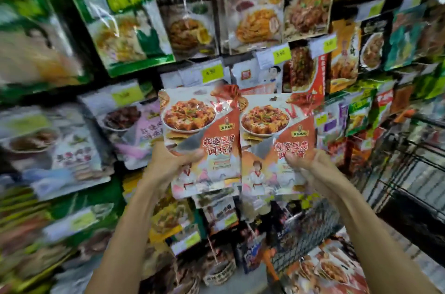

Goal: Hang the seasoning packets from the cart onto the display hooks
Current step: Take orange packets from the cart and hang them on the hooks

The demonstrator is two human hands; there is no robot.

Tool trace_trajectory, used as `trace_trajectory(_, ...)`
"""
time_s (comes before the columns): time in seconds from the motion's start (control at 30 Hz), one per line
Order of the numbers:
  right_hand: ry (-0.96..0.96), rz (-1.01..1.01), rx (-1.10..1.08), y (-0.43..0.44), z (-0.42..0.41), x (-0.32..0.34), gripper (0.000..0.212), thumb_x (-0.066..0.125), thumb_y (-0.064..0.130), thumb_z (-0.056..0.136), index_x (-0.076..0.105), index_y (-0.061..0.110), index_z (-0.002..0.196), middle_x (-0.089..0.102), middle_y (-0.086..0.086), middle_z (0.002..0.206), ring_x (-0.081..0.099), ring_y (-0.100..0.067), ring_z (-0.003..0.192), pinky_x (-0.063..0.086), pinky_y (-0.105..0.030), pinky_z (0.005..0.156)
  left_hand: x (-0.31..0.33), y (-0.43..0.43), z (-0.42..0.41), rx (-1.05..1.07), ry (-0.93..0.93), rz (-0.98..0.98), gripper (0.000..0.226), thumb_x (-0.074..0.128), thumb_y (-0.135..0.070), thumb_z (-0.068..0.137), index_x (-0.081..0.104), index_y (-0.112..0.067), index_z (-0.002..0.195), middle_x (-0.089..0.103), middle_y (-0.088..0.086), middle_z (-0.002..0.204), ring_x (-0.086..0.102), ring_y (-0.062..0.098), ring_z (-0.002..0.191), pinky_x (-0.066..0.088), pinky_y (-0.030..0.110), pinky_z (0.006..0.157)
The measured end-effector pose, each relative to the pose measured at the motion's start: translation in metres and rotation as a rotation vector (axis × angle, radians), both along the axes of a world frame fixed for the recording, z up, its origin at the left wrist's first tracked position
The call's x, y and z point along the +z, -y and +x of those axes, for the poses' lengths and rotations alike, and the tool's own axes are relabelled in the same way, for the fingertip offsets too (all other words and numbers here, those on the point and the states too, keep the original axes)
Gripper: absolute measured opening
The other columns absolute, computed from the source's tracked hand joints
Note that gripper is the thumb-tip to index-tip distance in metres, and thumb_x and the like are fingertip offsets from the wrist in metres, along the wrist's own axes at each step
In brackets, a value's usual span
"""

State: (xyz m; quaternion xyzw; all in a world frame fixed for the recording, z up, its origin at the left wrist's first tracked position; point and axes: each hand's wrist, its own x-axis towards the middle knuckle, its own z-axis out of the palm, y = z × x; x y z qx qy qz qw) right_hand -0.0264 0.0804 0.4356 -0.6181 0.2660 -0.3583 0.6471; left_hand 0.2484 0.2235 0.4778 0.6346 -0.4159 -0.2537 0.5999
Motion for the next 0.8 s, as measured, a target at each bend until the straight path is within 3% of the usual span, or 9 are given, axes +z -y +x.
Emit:
trace_trajectory(0.1, 0.049, -0.062, 0.110, -0.006, 0.039, 0.026, 0.053, 0.062, 0.012, 0.091, 0.063, 0.036, 0.043, 0.059, 0.018, 0.049, 0.061, 0.006, 0.054, 0.049, -0.007, 0.061, 0.027, -0.042, 0.022, 0.078, 0.079, -0.073, 0.020, 0.086, -0.025, 0.054, 0.071, -0.018, 0.066, 0.068, -0.007, 0.056, 0.064, 0.006, 0.050, 0.048, 0.017, 0.046)
trace_trajectory(0.17, 0.086, -0.100, 0.193, -0.012, 0.069, 0.042, 0.054, 0.061, 0.011, 0.090, 0.060, 0.032, 0.041, 0.053, 0.017, 0.044, 0.055, 0.005, 0.047, 0.047, -0.010, 0.052, 0.044, -0.072, 0.037, 0.156, 0.111, -0.083, 0.019, 0.085, -0.029, 0.052, 0.068, -0.022, 0.048, 0.061, -0.008, 0.046, 0.058, 0.004, 0.042, 0.044, 0.015, 0.043)
trace_trajectory(0.3, 0.196, -0.129, 0.314, -0.029, 0.131, 0.071, 0.049, 0.060, 0.008, 0.088, 0.063, 0.031, 0.045, 0.054, 0.019, 0.047, 0.053, 0.007, 0.046, 0.044, -0.008, 0.050, 0.072, -0.133, 0.065, 0.296, 0.155, -0.175, 0.020, 0.086, -0.024, 0.054, 0.076, -0.020, 0.070, 0.074, 0.005, 0.073, 0.071, 0.019, 0.065, 0.056, 0.030, 0.059)
trace_trajectory(0.4, 0.206, -0.192, 0.382, -0.052, 0.176, 0.086, 0.042, 0.063, 0.014, 0.082, 0.063, 0.031, 0.044, 0.057, 0.016, 0.049, 0.055, 0.006, 0.047, 0.043, -0.009, 0.048, 0.085, -0.180, 0.079, 0.395, 0.216, -0.221, 0.014, 0.083, -0.012, 0.064, 0.072, -0.019, 0.062, 0.070, -0.006, 0.058, 0.064, 0.004, 0.050, 0.048, 0.015, 0.049)
trace_trajectory(0.47, 0.224, -0.216, 0.403, -0.065, 0.204, 0.088, 0.041, 0.062, 0.007, 0.083, 0.068, 0.027, 0.048, 0.063, 0.011, 0.053, 0.060, 0.002, 0.050, 0.045, -0.011, 0.048, 0.089, -0.210, 0.088, 0.452, 0.227, -0.232, 0.013, 0.082, -0.015, 0.062, 0.071, -0.018, 0.057, 0.067, -0.004, 0.053, 0.062, 0.004, 0.045, 0.046, 0.014, 0.046)
trace_trajectory(0.57, 0.184, -0.190, 0.500, -0.091, 0.234, 0.091, 0.008, 0.069, 0.016, 0.076, 0.076, 0.018, 0.072, 0.075, -0.002, 0.074, 0.072, -0.012, 0.069, 0.053, -0.017, 0.055, 0.086, -0.252, 0.105, 0.533, 0.214, -0.218, 0.018, 0.081, -0.012, 0.065, 0.069, -0.015, 0.052, 0.064, -0.001, 0.047, 0.059, 0.006, 0.040, 0.045, 0.015, 0.043)
trace_trajectory(0.63, 0.151, -0.174, 0.528, -0.104, 0.252, 0.083, 0.031, 0.075, 0.026, 0.069, 0.072, 0.004, 0.090, 0.074, -0.019, 0.093, 0.073, -0.028, 0.084, 0.057, -0.028, 0.064, 0.081, -0.277, 0.120, 0.596, 0.221, -0.187, 0.022, 0.082, -0.016, 0.064, 0.068, -0.015, 0.047, 0.061, -0.002, 0.044, 0.056, 0.007, 0.038, 0.043, 0.017, 0.043)
trace_trajectory(0.73, 0.095, -0.194, 0.518, -0.133, 0.275, 0.072, 0.070, 0.077, 0.030, 0.071, 0.048, -0.026, 0.102, 0.064, -0.036, 0.097, 0.065, -0.047, 0.089, 0.054, -0.053, 0.073, 0.070, -0.314, 0.144, 0.648, 0.213, -0.158, 0.025, 0.084, -0.030, 0.055, 0.067, -0.015, 0.047, 0.059, -0.002, 0.044, 0.054, 0.010, 0.040, 0.044, 0.021, 0.044)
trace_trajectory(0.8, 0.074, -0.189, 0.535, -0.154, 0.291, 0.064, 0.064, 0.076, 0.030, 0.069, 0.053, -0.022, 0.100, 0.071, -0.025, 0.097, 0.070, -0.036, 0.090, 0.057, -0.043, 0.077, 0.060, -0.337, 0.164, 0.654, 0.194, -0.163, 0.027, 0.085, -0.029, 0.055, 0.064, -0.014, 0.047, 0.057, -0.001, 0.045, 0.052, 0.011, 0.041, 0.043, 0.022, 0.045)
